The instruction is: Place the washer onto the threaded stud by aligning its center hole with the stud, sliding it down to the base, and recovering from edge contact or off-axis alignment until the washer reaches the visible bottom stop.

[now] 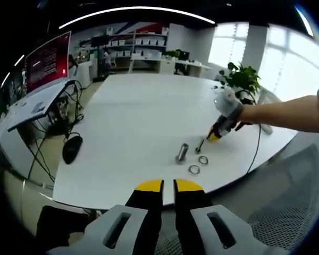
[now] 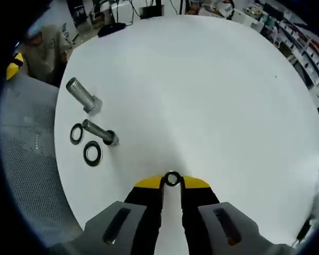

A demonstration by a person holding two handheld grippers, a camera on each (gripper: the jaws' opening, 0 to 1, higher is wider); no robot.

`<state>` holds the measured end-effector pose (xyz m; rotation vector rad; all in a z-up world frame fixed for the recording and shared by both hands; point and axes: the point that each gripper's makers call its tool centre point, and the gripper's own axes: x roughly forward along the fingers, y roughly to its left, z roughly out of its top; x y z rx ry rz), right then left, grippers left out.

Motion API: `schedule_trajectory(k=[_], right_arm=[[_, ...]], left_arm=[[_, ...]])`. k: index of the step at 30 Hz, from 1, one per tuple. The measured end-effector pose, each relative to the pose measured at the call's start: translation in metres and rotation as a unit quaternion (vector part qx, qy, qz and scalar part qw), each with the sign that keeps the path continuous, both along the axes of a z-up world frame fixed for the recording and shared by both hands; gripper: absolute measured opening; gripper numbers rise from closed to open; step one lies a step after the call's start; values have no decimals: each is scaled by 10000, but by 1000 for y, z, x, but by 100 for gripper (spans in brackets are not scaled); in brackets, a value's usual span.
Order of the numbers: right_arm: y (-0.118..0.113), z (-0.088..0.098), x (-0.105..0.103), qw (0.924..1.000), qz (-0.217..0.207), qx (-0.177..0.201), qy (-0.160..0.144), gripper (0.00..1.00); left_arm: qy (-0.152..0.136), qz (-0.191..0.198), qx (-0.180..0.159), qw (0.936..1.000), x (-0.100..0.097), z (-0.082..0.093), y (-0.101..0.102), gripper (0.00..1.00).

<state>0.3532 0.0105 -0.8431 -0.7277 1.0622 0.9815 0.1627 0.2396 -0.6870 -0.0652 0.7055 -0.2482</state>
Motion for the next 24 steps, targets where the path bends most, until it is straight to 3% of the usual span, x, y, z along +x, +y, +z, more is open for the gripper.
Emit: schedule_trajectory(k=[4,8,11,16,19,20,24], right_arm=[[-1,0,-11,10000,27,26,14,14],[-3,0,-35,9991,405,-147,52,14],[-7,0,-64,9957,825,-371,208,14],[-10,-1,-86,9921,1115,-555,177,14],[-9,-2,-85,9923,1103,-558,112,15],[-9,-1,-84,9888,1347,-636,77,15],[-9,-1,-83,9889,1297,-692,206,15]], left_arm=[[2,-5,4,10000,0,0,0,5],[23,-26,18,10000,0,-1,0,5],[24,-22,22,10000,0,-1,0,5],[64,-72,36,9999,-1,-2,-1,5],[40,-46,31,10000,-1,-1,0,5],[46,-47,31,10000,-1,-1,-1,5],[122,-87,65,9999,-2,-4,-1,5]])
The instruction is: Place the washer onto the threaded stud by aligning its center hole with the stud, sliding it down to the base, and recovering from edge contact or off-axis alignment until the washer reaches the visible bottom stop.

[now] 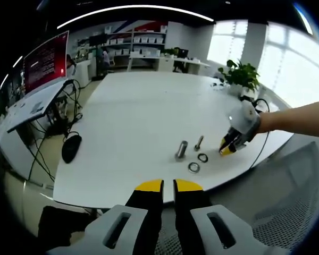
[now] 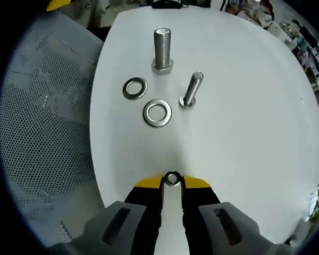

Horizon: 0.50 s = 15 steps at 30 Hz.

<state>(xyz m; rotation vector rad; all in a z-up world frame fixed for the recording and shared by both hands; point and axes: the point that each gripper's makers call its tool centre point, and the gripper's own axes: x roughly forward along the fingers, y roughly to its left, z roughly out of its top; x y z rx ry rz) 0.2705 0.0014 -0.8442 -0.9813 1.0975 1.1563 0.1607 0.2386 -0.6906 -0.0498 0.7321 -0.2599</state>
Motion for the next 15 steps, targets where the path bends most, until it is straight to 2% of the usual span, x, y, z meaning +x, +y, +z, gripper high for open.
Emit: schedule_trajectory(k=[2,11,15], right_arm=[[0,0,1,9999,-87,-55,65,15],[-1,-1,-2,9996,228,-168,-67,15],[-1,0,1,9996,-58,-222,179,15]], left_arm=[[1,-4,-2,10000,0,0,0,5],[-80,-46,-39,9999,0,3,-2,5],[-291,-40,-140,9995,2,9,-3,5]])
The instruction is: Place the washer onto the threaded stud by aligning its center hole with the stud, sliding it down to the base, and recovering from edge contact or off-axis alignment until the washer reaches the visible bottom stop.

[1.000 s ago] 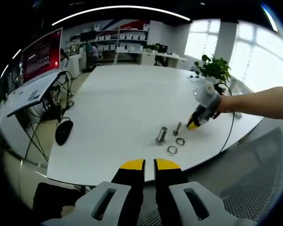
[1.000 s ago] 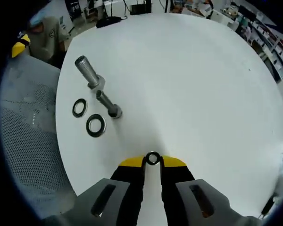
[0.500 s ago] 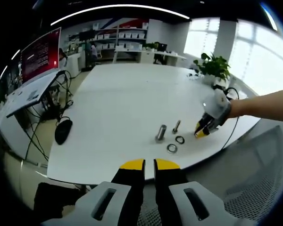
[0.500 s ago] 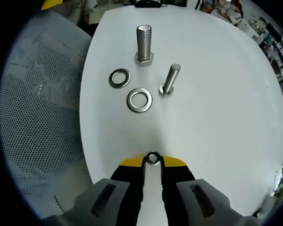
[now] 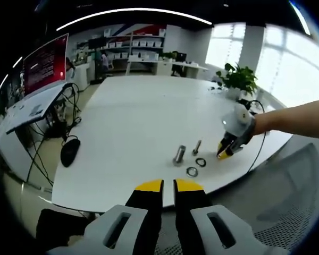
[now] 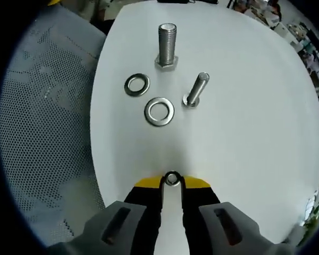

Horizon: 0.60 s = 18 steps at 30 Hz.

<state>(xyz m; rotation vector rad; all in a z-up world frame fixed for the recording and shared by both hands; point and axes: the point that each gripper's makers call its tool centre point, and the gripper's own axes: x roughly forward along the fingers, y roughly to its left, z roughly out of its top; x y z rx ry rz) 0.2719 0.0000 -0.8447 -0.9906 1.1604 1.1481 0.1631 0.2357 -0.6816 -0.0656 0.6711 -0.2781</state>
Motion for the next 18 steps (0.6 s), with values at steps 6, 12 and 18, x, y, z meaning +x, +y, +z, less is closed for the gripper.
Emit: schedule_trajectory(k=[6,12,18], right_arm=[[0,0,-1,10000,-32,-31,25,14],[0,0,1,9992,-367,-49,127,14],[-1,1,-1,9996,-240,163,-17,14]], left_arm=[[94,-136,53,9999,-1,-3,-3,4],[32,-303,81,9995,0,-2,-7,4],[180,-314,98,9993,-3,-6,-7,4]])
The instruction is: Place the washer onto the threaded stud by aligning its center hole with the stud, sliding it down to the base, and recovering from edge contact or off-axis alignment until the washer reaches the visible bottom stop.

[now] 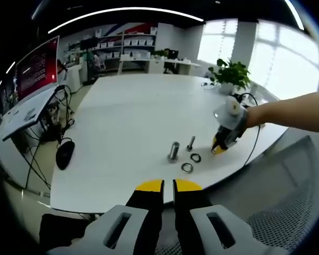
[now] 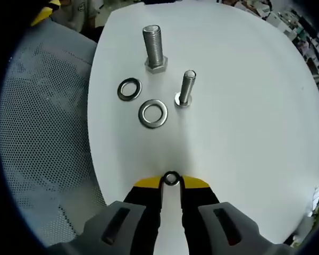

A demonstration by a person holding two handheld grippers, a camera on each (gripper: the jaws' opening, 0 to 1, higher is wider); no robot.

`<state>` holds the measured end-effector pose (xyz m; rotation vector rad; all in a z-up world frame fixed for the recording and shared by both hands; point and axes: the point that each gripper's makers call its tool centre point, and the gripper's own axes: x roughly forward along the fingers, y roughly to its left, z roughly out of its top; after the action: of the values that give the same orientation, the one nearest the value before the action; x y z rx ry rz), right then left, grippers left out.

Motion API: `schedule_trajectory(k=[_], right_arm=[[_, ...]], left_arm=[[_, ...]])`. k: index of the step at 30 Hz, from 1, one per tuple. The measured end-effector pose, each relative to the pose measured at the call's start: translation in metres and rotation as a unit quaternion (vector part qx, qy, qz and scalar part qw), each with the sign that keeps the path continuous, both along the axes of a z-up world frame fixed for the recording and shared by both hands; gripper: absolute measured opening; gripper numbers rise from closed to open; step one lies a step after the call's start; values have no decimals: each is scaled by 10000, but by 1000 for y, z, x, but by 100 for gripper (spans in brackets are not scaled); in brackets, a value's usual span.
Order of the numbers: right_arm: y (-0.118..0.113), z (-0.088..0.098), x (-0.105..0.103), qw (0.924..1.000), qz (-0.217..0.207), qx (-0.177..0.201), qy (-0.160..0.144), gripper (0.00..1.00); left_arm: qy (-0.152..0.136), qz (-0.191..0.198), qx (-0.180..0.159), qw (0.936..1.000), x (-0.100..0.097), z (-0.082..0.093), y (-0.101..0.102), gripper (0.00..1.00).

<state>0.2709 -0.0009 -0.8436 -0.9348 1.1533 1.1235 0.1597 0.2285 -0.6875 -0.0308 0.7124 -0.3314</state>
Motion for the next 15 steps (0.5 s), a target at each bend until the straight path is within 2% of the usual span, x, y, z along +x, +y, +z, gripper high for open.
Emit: schedule_trajectory(k=[5,8,11,15], right_arm=[[1,-1,1,9999,22,137,-46,14],[1,0,0,9997,123,162,-97,14],[2,0,0,9998,119,134,-71,14],[2,-1,1,9997,154,140,-117,14]], left_arm=[[27,278,9,9996,1,-1,7,4],[445,162,137,9988,-7,-11,6,4],[245,267,34,9993,-3,-6,7,5],[249,305,99,9992,-3,-7,9,5]])
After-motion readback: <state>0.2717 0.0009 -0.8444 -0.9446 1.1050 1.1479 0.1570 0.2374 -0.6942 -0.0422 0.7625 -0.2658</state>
